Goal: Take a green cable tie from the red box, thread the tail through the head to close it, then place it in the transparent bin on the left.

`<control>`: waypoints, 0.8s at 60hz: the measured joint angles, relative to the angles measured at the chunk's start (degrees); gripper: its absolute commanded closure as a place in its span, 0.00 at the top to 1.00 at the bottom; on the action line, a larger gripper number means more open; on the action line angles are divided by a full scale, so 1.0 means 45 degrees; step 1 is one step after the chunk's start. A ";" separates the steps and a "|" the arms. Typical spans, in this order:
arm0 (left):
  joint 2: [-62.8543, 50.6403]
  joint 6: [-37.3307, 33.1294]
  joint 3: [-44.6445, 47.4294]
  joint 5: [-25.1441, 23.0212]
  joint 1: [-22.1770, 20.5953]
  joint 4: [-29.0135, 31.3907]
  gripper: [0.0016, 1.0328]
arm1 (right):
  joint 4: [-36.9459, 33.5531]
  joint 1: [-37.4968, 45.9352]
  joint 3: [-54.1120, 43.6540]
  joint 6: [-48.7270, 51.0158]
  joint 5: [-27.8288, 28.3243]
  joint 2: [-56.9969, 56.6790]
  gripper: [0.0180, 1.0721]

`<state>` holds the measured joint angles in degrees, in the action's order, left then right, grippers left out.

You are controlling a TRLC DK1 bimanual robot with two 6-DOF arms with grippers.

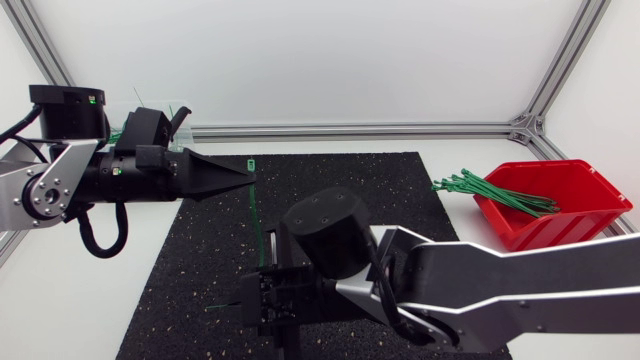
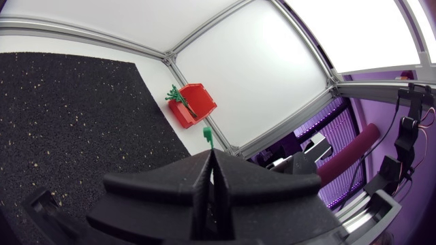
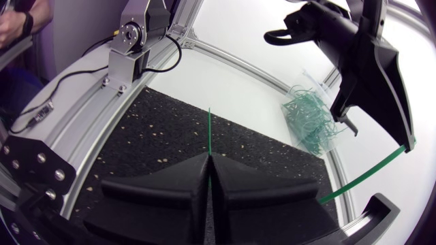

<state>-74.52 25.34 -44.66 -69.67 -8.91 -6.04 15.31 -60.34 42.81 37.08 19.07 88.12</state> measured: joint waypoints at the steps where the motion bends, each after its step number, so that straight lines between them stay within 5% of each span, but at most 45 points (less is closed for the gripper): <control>1: 0.0112 -0.0029 0.0083 0.0029 -0.0068 0.0005 0.03 | -0.0199 0.0000 0.0053 -0.0185 0.0121 -0.0073 0.05; 29: 0.2157 -0.0359 0.2035 0.0942 -0.0899 -0.2239 0.03 | -0.5989 0.1540 0.1933 -0.5309 0.5829 -0.1010 0.05; 48: 0.3181 -0.0364 0.2837 0.2098 -0.1530 -0.3269 0.03 | -1.0394 0.3308 0.3653 -0.6844 0.9005 -0.0568 0.05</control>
<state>-60.20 23.70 -31.90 -60.23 -15.79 -20.75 -31.46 -45.45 59.24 6.28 59.59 85.56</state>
